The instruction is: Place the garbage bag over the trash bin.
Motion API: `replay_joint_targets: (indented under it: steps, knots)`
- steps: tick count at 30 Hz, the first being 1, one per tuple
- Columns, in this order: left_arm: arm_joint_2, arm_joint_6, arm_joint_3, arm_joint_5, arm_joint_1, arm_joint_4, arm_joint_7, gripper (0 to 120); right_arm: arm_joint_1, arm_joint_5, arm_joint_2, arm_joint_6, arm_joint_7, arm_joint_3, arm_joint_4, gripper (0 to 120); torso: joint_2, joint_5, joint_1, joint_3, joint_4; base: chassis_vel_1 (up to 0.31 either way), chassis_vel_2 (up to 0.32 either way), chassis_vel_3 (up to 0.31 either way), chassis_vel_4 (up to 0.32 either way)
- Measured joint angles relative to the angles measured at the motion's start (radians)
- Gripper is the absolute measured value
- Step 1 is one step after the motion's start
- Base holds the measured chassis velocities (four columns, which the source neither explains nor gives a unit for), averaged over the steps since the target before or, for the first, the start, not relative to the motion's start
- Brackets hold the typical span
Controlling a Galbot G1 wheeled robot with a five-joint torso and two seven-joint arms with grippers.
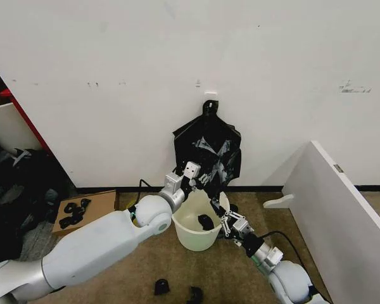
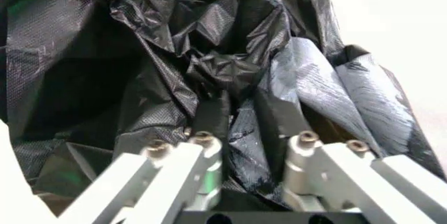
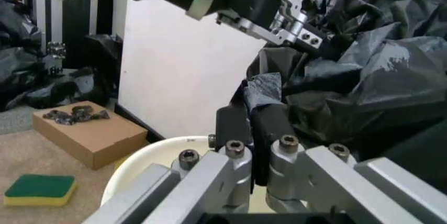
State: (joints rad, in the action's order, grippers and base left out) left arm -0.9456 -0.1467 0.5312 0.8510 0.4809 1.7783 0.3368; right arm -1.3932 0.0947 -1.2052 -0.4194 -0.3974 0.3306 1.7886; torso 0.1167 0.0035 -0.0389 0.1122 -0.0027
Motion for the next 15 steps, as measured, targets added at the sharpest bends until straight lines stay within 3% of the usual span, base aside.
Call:
replay_joint_targets:
  steps: [3,5,11,15]
  knots:
    - [-0.004,0.028,-0.020,0.000,0.013,-0.002,0.002,0,-0.006,0.000,0.001,0.000,0.000,0.002,0.009,0,0.000,0.0000,0.000,0.000,0.0000,0.000,0.000,0.000,0.000]
    - [-0.004,0.031,-0.022,0.000,0.015,-0.002,0.002,0,-0.007,0.000,0.001,0.000,0.001,0.002,0.010,0,0.000,0.0000,0.000,0.000,0.0000,0.000,0.000,0.000,0.000]
    - [0.002,0.175,-0.123,0.017,0.106,0.021,-0.009,0,-0.022,0.015,0.004,0.027,0.019,-0.005,0.060,0,0.000,-0.0001,0.000,0.000,0.0004,0.000,0.000,0.000,0.000]
    - [0.001,0.215,-0.152,0.009,0.135,0.021,-0.015,0,-0.034,0.039,0.011,0.051,0.026,-0.007,0.095,1,0.000,-0.0001,0.000,0.000,0.0002,0.000,0.000,0.000,0.000]
